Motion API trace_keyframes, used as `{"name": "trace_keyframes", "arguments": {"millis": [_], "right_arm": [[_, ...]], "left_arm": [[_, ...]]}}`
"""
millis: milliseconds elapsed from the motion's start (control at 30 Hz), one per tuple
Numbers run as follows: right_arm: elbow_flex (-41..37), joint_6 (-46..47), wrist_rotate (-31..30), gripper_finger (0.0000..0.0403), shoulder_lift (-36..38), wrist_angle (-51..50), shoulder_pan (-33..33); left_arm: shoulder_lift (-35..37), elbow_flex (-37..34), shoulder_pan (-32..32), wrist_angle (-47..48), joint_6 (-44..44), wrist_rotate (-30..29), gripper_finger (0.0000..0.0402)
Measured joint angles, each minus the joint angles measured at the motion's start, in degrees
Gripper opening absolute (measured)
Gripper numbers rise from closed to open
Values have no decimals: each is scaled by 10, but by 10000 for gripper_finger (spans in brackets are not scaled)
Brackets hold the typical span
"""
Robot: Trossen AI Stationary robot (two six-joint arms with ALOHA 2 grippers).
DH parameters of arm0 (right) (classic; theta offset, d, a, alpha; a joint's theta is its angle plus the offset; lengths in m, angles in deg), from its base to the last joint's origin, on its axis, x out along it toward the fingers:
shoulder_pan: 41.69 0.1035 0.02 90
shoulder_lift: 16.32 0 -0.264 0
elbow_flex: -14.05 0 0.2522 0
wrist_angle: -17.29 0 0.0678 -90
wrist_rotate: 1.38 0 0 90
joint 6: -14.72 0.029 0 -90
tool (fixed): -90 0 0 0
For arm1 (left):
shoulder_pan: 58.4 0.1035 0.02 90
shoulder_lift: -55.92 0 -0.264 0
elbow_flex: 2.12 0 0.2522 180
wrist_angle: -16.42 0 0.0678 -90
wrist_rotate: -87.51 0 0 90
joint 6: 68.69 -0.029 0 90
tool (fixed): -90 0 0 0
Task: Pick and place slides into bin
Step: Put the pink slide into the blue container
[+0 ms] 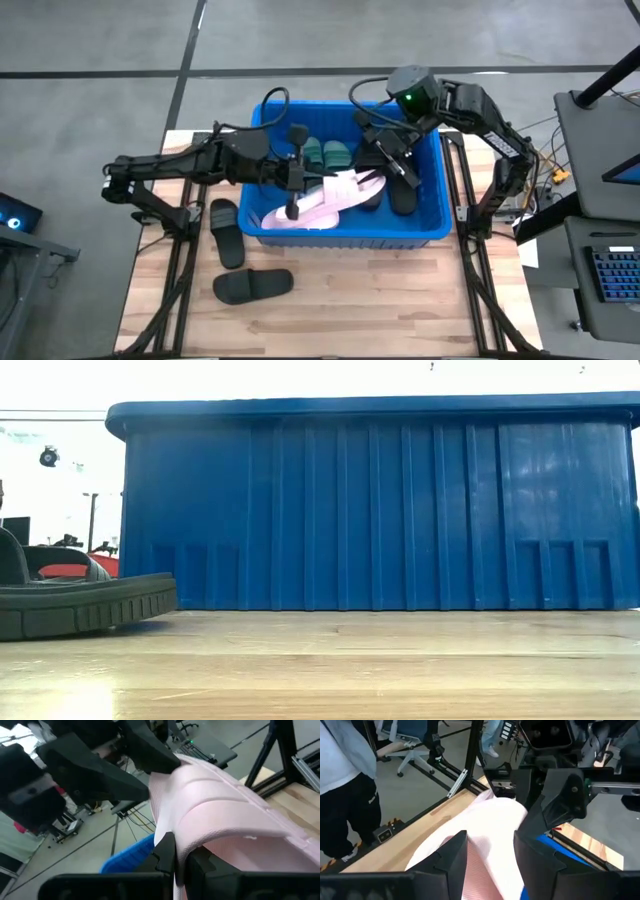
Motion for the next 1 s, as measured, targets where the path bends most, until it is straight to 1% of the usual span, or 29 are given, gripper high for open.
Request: {"name": "trace_keyframes", "arguments": {"millis": [200,433,533,667,800,1000], "right_arm": [[0,-21,-6,153,1,-39,0],[0,-22,-28,152,8,-38,0],[0,-23,-49,150,11,-39,-1],[0,-27,-52,150,12,-32,-1],[0,-26,-51,142,12,-26,-1],[-1,-37,-50,120,12,-26,-1]], "left_arm": [[-12,26,2,2,-1,0,0],[-2,25,3,-4,-1,0,0],[-2,26,3,-3,-1,-1,0],[-2,27,4,-20,0,0,0],[-19,28,4,-38,0,0,0],[-28,29,8,-41,0,0,0]]}}
